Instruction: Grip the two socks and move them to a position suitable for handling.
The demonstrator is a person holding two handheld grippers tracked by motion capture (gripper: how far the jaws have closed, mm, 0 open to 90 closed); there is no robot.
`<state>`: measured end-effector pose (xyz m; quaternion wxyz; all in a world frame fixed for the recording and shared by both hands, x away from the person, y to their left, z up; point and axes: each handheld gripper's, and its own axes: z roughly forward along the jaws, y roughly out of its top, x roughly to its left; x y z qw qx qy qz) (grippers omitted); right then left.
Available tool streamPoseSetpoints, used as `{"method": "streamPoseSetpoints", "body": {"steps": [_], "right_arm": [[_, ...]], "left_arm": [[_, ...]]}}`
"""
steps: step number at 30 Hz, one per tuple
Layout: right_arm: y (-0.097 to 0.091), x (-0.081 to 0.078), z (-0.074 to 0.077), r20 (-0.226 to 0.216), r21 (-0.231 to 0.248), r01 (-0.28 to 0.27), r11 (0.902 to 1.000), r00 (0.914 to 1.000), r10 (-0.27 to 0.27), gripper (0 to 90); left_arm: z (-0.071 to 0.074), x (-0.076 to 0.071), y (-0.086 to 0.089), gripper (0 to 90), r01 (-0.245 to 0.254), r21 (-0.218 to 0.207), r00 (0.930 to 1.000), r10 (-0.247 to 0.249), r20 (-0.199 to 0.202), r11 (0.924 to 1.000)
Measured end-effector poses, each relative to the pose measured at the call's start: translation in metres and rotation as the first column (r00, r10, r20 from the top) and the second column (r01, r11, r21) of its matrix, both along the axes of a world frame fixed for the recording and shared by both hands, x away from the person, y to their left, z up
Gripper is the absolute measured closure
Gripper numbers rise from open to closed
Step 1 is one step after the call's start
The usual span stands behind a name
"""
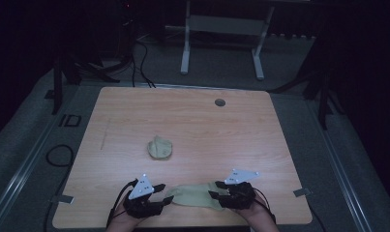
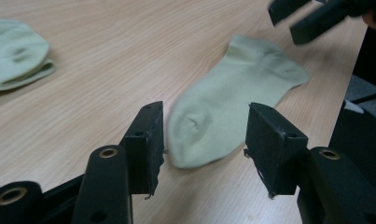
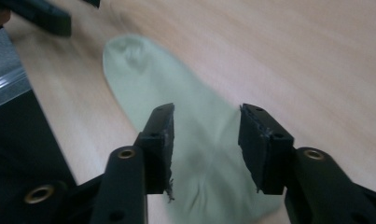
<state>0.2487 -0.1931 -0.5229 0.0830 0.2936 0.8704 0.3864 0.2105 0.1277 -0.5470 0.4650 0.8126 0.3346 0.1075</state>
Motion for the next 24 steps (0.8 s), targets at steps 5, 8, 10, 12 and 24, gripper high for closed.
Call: {"method": "streamPoseSetpoints", "body": {"steps": [5, 8, 10, 12, 24], "right_arm": [[0.019, 0.013, 0.007, 0.024, -0.007, -0.026, 0.9996, 0.9994, 0.026, 52.9], [0.036, 0.025, 0.009, 0.032, -0.025, -0.052, 0.9983, 0.9981, 0.053, 50.6], [0.053, 0.037, 0.015, 0.039, -0.029, -0.072, 0.9970, 0.9966, 0.073, 48.6], [0.065, 0.047, 0.018, 0.037, -0.025, -0.076, 0.9968, 0.9964, 0.077, 47.6], [0.128, 0.096, 0.026, 0.011, -0.040, -0.088, 0.9953, 0.9960, 0.089, 42.1]], "left_arm": [[-0.003, 0.000, 0.009, 42.4, -0.034, 0.006, 0.9994, 0.034, 0.001, 0.9994], [-0.005, -0.001, 0.011, 38.1, -0.050, 0.019, 0.9987, 0.050, 0.007, 0.9986], [-0.007, -0.003, 0.013, 33.6, -0.072, 0.050, 0.9973, 0.072, 0.017, 0.9961], [-0.009, -0.003, 0.015, 30.5, -0.083, 0.064, 0.9965, 0.082, 0.014, 0.9945], [-0.010, -0.001, 0.019, 14.4, -0.125, 0.077, 0.9922, 0.124, 0.015, 0.9892]]}}
